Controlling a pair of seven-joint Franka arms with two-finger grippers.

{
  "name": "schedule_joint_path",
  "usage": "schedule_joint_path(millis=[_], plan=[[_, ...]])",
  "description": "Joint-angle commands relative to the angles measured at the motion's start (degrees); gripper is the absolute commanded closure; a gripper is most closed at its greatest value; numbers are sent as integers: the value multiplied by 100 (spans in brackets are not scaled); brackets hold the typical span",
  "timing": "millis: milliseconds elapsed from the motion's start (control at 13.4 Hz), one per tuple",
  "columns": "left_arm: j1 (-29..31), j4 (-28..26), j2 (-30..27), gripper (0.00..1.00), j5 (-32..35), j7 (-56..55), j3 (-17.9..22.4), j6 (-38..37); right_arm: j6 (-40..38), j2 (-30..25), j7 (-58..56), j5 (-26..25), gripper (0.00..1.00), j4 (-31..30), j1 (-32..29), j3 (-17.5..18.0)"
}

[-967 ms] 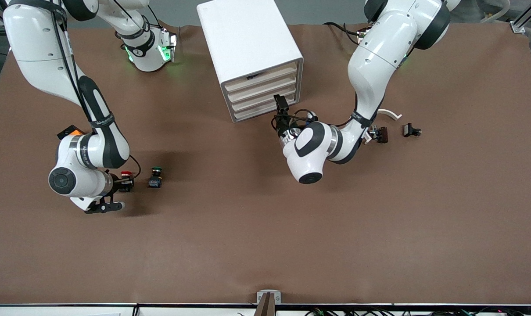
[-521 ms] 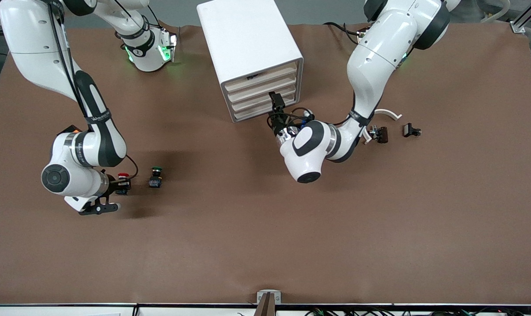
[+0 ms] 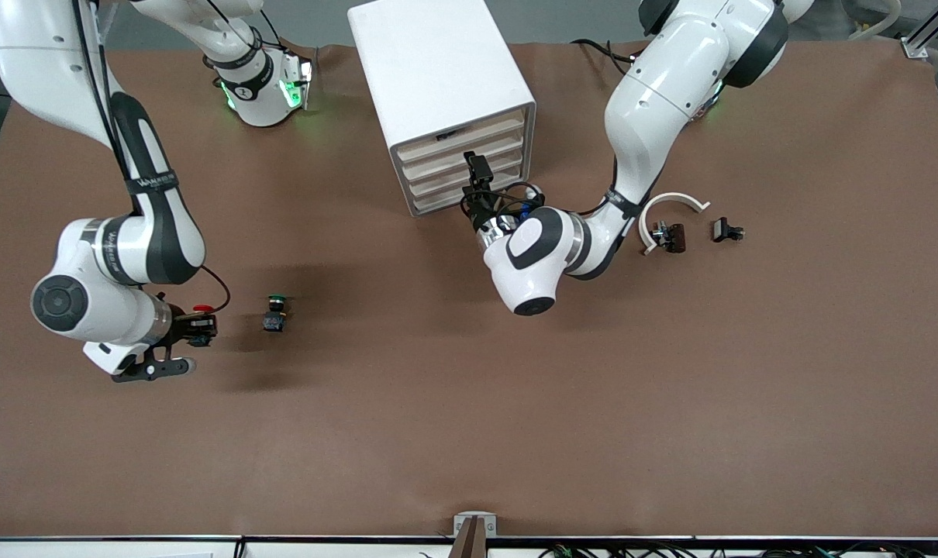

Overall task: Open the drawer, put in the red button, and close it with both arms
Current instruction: 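Pull the top drawer open with the left gripper while the right gripper lifts the button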

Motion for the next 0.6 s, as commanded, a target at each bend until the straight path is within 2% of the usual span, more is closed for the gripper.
schedule_joint_path(millis=[0, 74, 298, 372, 446, 521], plan=[[-138, 37, 180, 18, -136, -112, -14, -51, -343, -387, -15, 92, 73, 82, 57, 40], [-156, -7, 190, 18, -136, -112, -14, -60, -474, -467, -6, 92, 74, 143, 101, 40], [-279, -86, 198, 35, -119, -225, -5, -60, -1141, -520, 29, 92, 77, 626, 206, 40], [-270, -77, 190, 37, -110, -304, -5, -60, -1413, -537, 73, 92, 77, 784, 241, 40], [-270, -86, 181, 43, -93, -375, -5, -60, -1686, -572, 317, 92, 77, 942, 346, 40], [-262, -77, 164, 61, -66, -419, -5, -60, -1888, -634, 676, 84, 76, 1057, 443, 40]])
